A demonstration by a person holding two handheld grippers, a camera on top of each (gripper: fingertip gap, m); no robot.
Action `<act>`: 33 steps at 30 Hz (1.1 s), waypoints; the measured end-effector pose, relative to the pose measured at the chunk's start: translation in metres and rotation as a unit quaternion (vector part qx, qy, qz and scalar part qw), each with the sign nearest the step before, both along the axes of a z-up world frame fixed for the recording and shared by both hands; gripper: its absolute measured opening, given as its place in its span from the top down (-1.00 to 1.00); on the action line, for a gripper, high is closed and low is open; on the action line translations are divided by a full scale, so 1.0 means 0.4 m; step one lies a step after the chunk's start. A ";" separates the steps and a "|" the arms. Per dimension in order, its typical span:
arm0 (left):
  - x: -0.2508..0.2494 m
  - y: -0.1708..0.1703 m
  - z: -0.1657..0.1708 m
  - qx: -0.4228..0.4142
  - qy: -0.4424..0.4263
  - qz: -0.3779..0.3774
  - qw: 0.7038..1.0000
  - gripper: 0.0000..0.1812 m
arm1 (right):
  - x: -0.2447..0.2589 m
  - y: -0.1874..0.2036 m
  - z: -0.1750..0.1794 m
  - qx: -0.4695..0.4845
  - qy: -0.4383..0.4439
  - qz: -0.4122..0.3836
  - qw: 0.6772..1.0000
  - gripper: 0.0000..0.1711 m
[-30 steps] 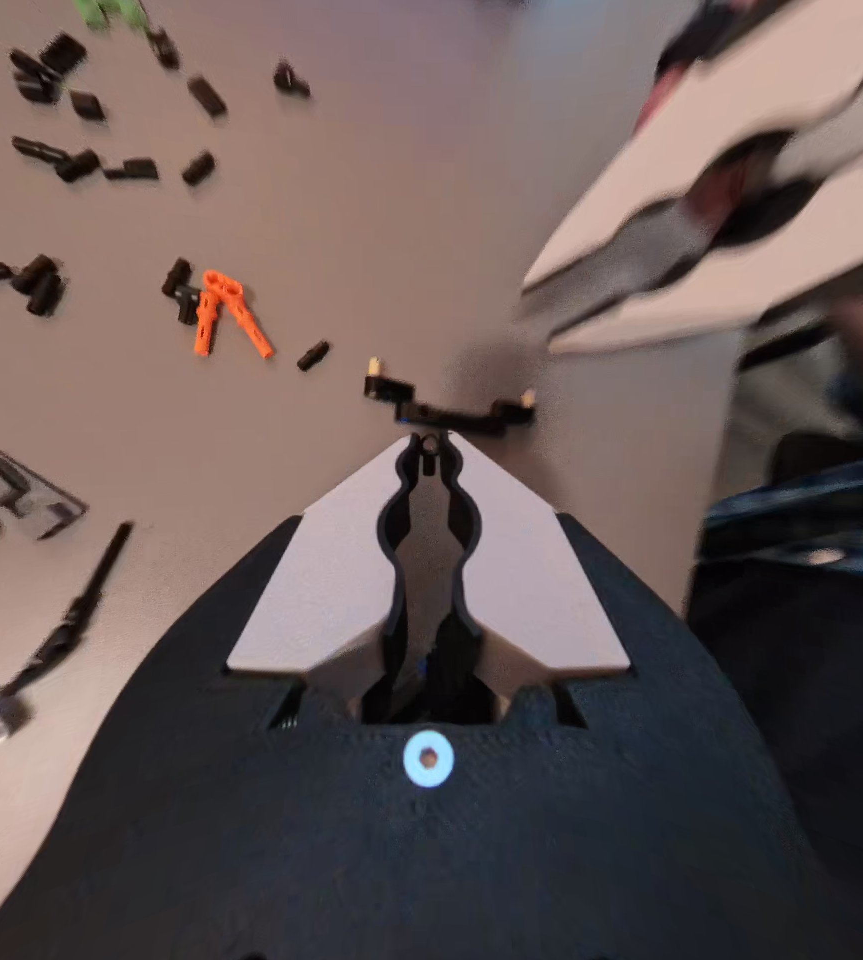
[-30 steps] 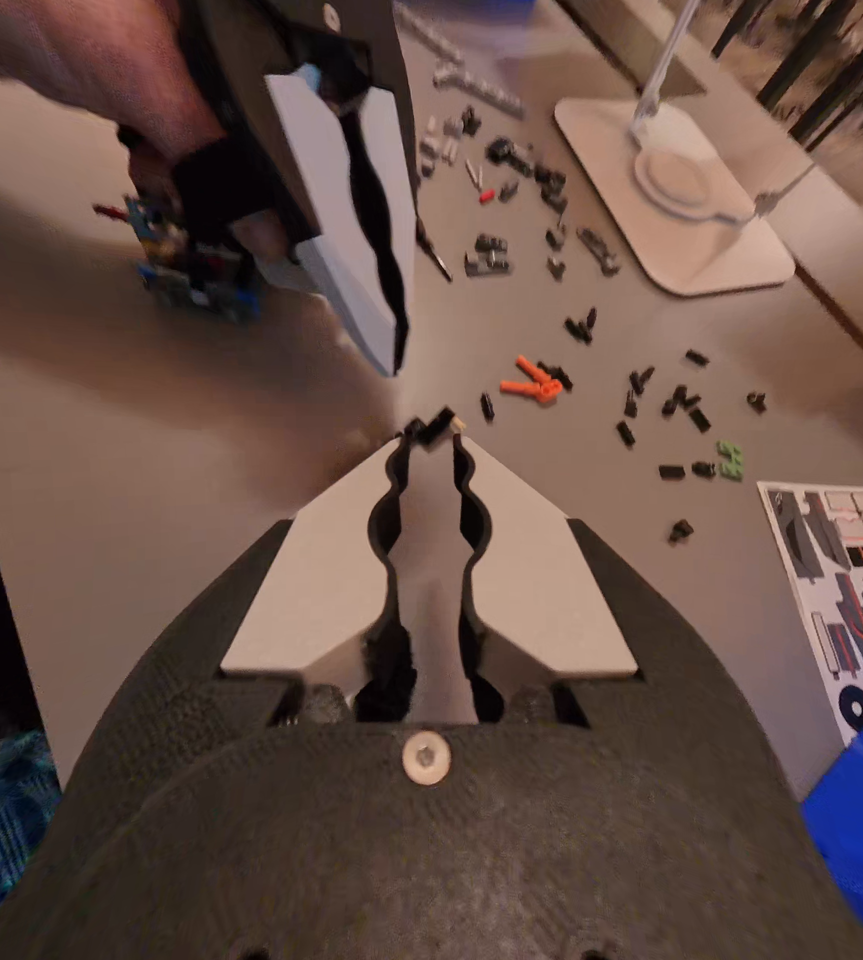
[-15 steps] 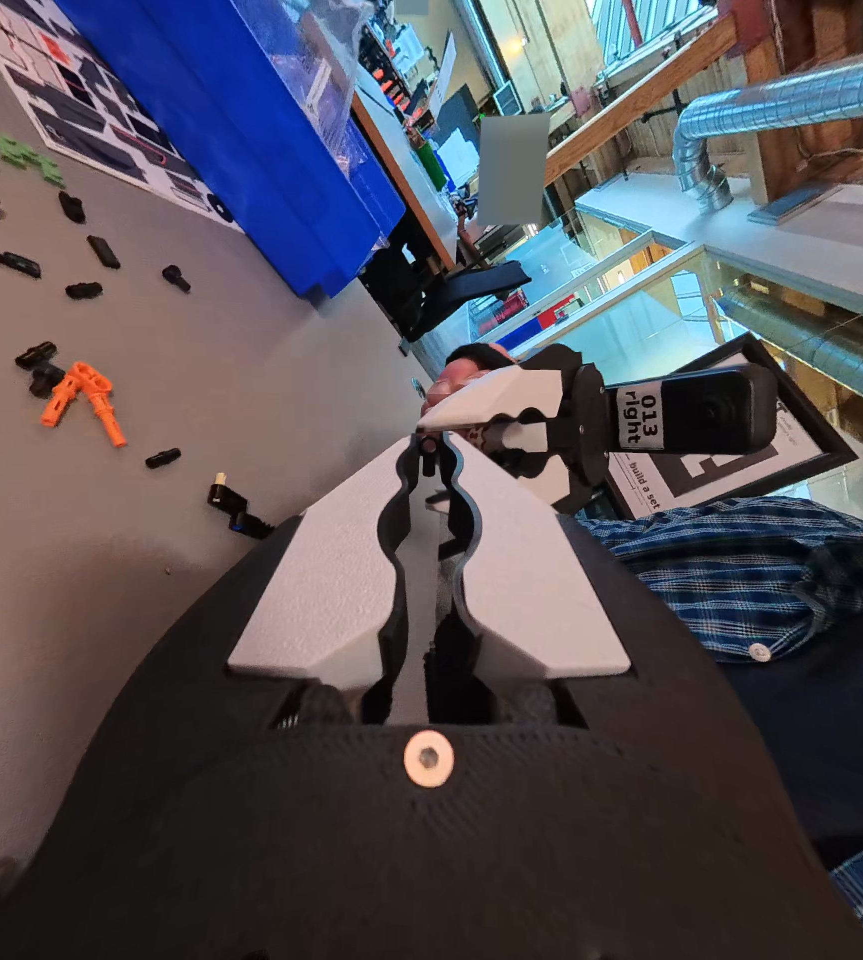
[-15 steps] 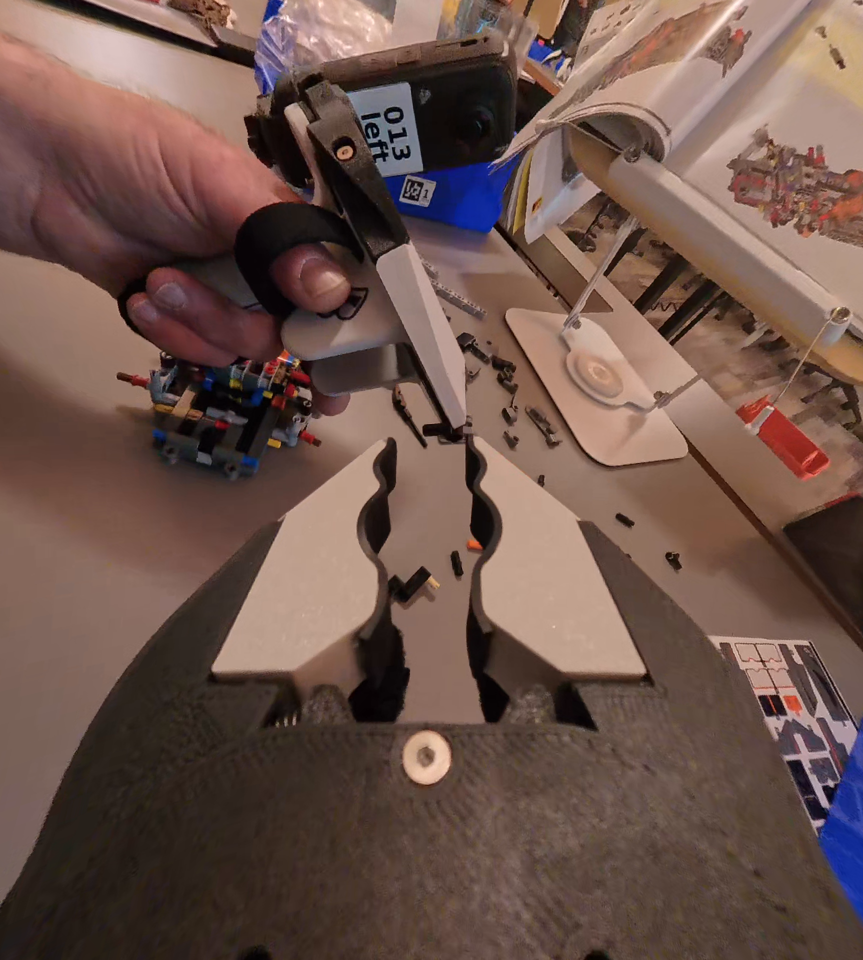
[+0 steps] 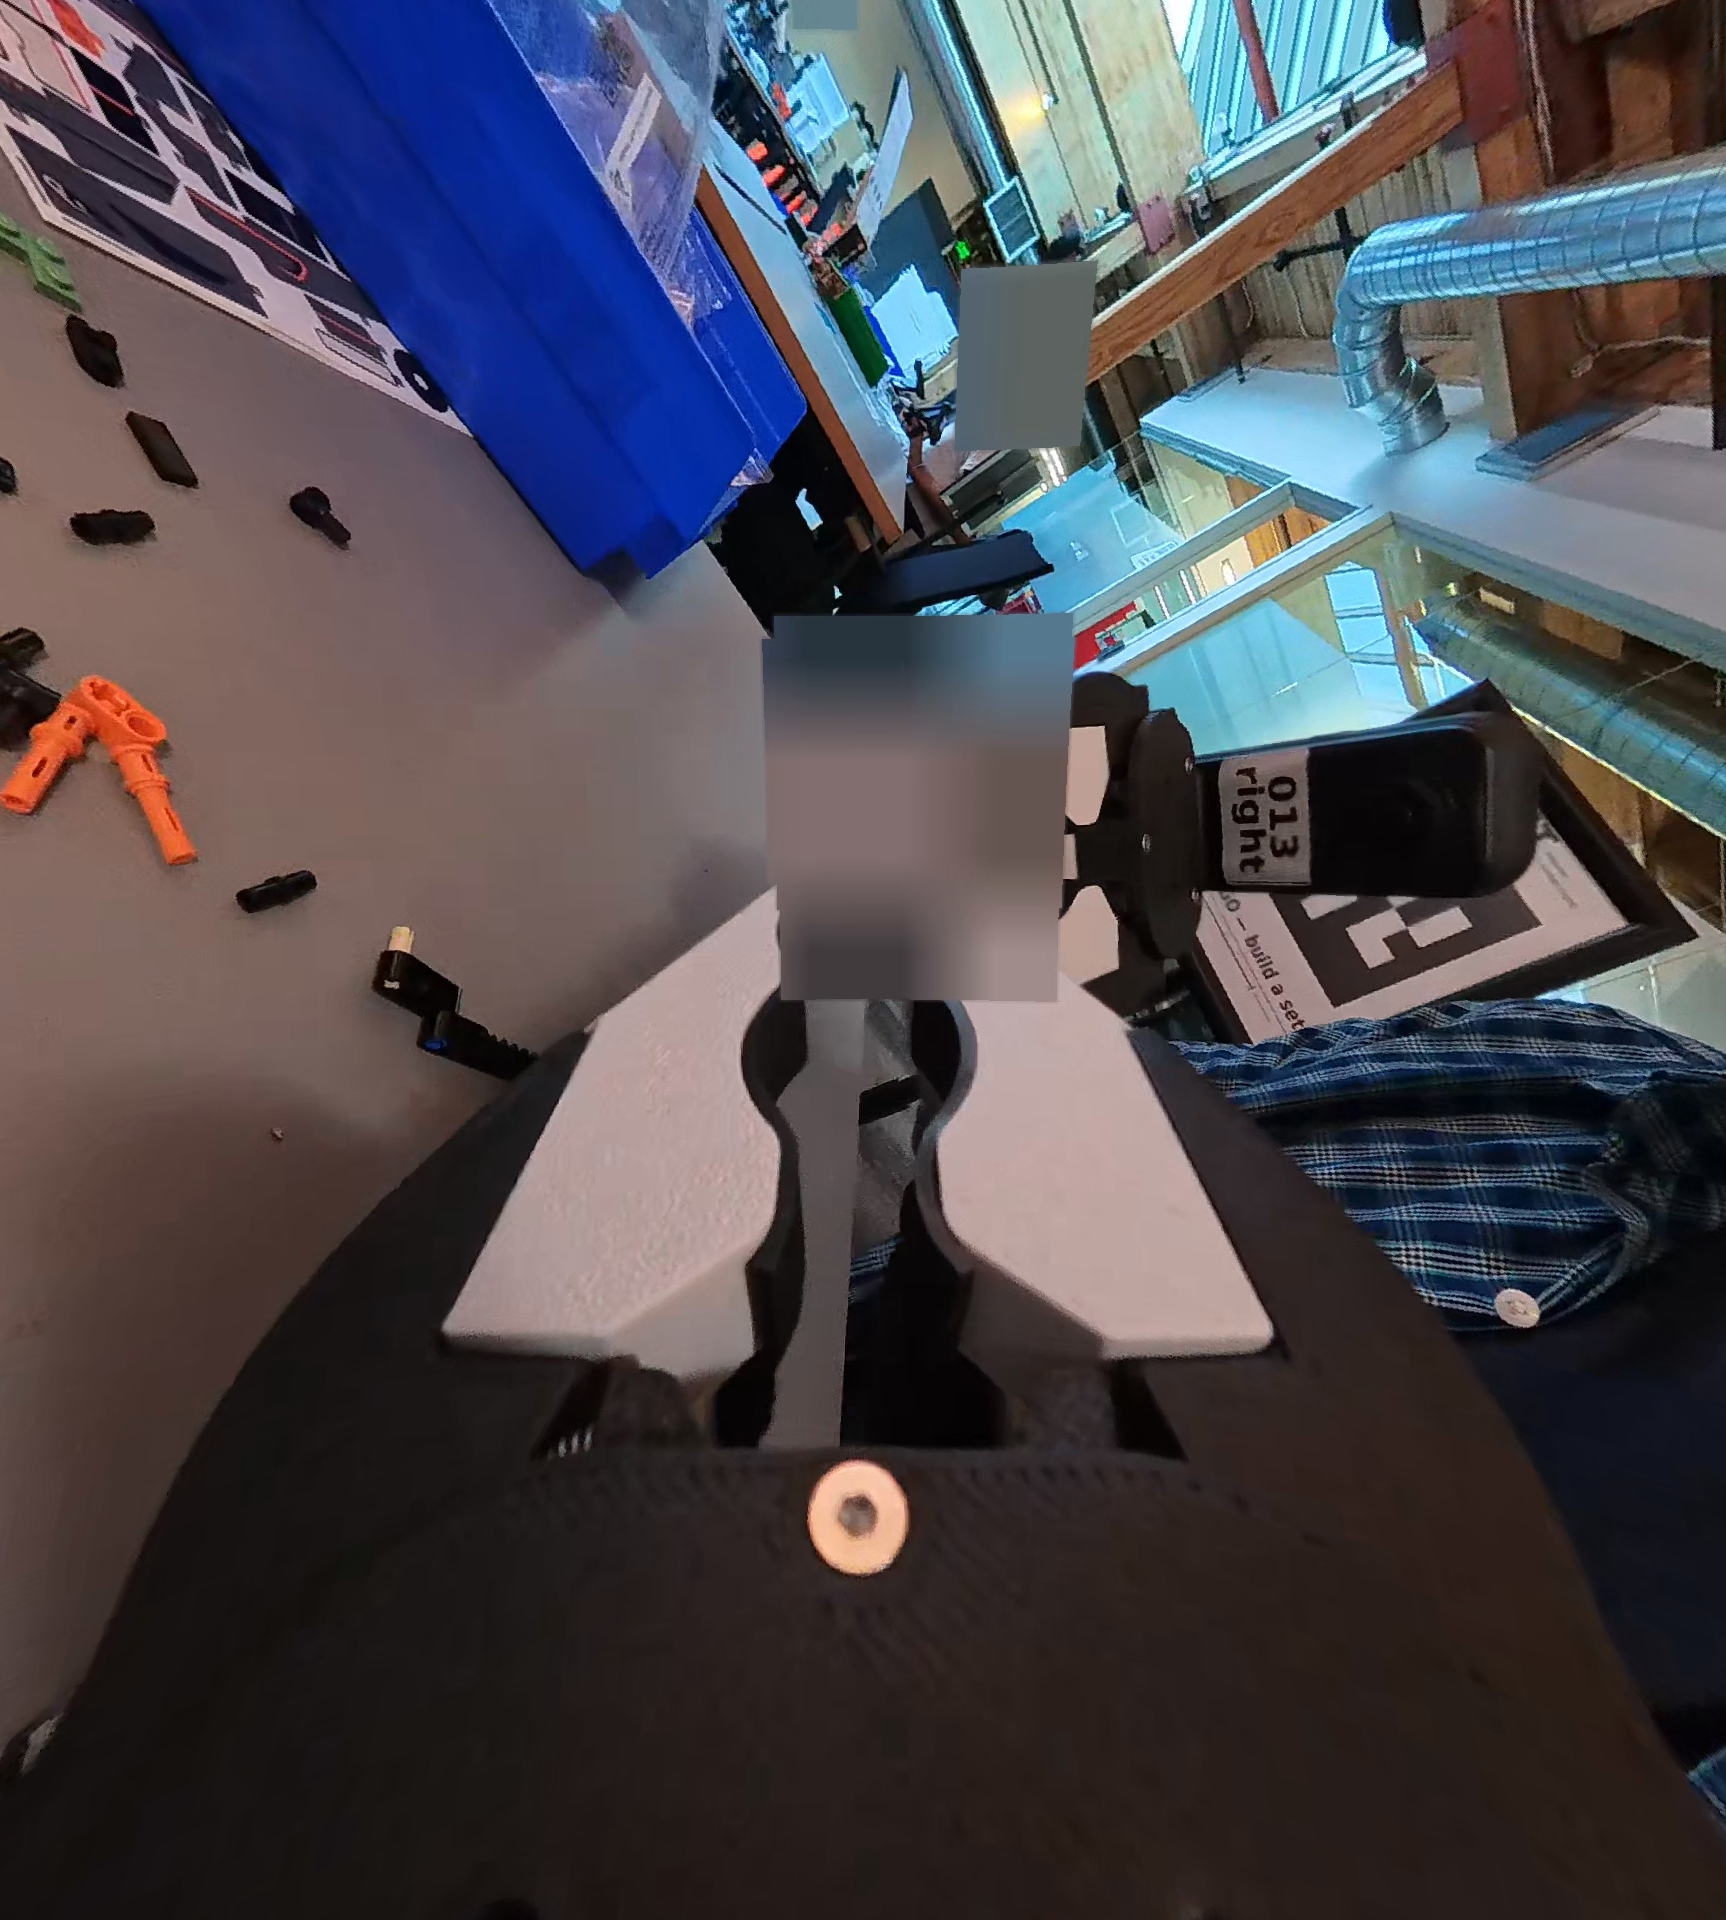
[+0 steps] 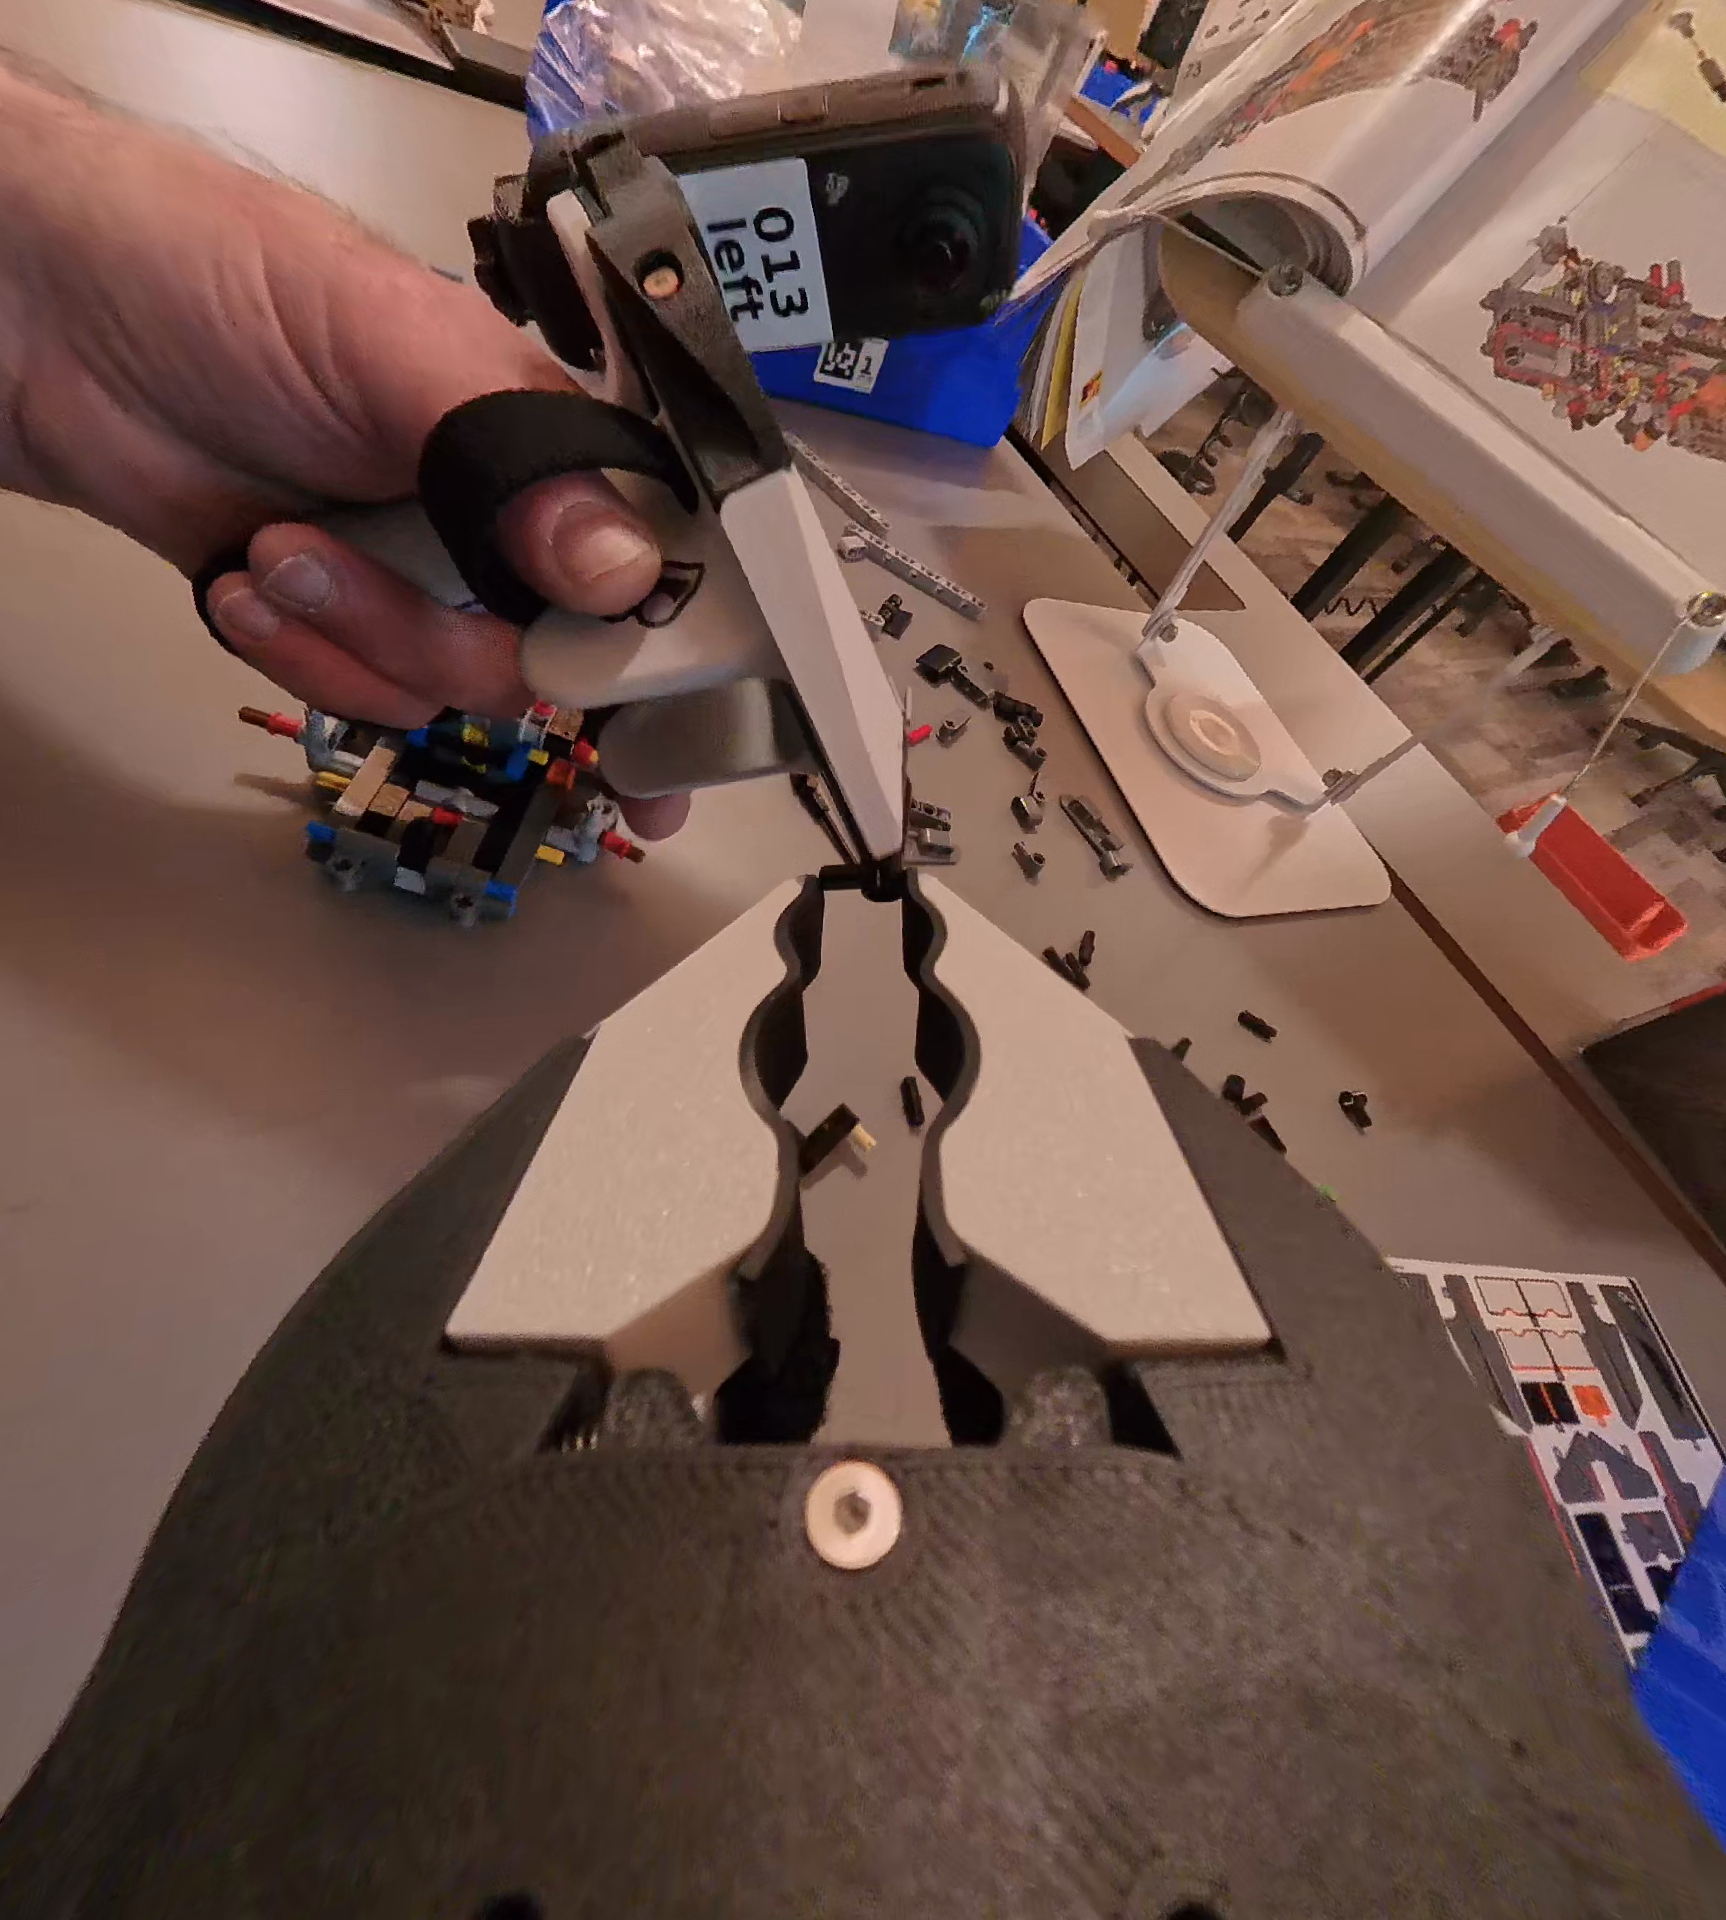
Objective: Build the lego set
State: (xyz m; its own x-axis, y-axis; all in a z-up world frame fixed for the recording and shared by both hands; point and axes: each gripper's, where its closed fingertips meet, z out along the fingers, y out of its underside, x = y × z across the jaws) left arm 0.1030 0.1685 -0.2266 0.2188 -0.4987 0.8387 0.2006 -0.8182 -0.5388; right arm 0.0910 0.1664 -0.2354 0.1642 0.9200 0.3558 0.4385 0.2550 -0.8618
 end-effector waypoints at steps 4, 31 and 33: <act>-0.022 0.013 0.010 0.027 0.028 0.023 0.999 0.75 | 0.039 0.018 -0.033 -0.027 -0.034 0.007 0.999 0.84; -0.166 -0.026 0.013 0.107 0.134 0.044 0.984 0.76 | 0.188 0.100 -0.276 -0.075 -0.313 0.155 0.934 0.75; -0.170 -0.028 0.011 0.110 0.142 0.045 0.983 0.76 | 0.187 0.096 -0.270 -0.074 -0.310 0.146 0.937 0.77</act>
